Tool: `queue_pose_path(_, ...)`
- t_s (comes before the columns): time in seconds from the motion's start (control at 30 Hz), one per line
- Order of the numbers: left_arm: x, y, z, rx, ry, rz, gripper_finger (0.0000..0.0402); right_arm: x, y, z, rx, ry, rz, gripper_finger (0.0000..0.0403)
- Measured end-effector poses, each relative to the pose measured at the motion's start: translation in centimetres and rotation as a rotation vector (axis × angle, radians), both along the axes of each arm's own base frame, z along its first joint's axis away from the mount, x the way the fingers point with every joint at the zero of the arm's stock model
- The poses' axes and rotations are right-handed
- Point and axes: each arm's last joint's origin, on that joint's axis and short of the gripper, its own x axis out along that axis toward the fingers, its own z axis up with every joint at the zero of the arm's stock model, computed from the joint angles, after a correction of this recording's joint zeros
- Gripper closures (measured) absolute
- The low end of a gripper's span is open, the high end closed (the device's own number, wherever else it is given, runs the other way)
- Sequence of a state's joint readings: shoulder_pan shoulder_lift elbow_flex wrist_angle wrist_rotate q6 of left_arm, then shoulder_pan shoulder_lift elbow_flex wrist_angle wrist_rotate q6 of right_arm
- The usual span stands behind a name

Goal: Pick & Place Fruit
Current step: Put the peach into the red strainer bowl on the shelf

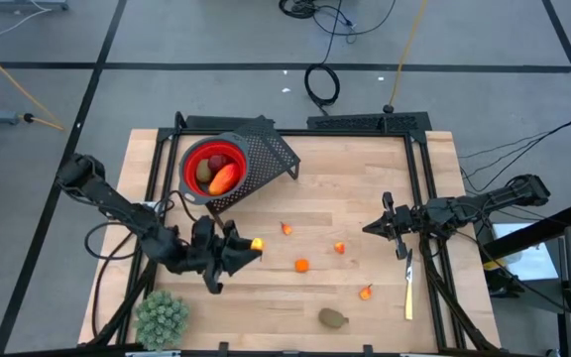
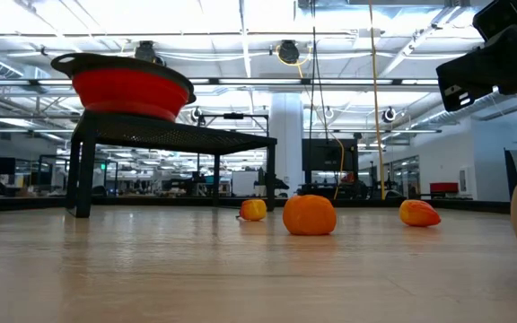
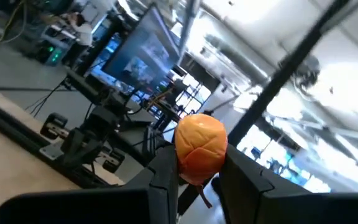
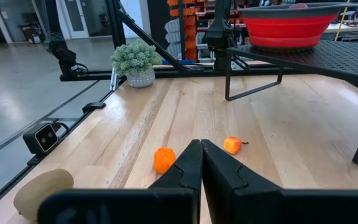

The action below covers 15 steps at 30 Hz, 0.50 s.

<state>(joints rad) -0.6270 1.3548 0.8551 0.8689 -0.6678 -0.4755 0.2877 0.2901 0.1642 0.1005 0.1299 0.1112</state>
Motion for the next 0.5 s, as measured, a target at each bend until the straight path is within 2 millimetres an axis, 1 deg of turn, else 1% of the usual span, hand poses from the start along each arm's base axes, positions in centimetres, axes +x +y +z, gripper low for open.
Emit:
queue_pose_path(0.27,-0.1,0.58,0.08,-0.29,-0.018,0.109,0.0314,0.0,0.0,0.0,0.0,0.0,0.0,0.0403)
queue_pose_path(0.5,-0.18,0.88,-0.02,-0.581,-0.066,0.147,0.0314,0.0,0.0,0.0,0.0,0.0,0.0,0.0403)
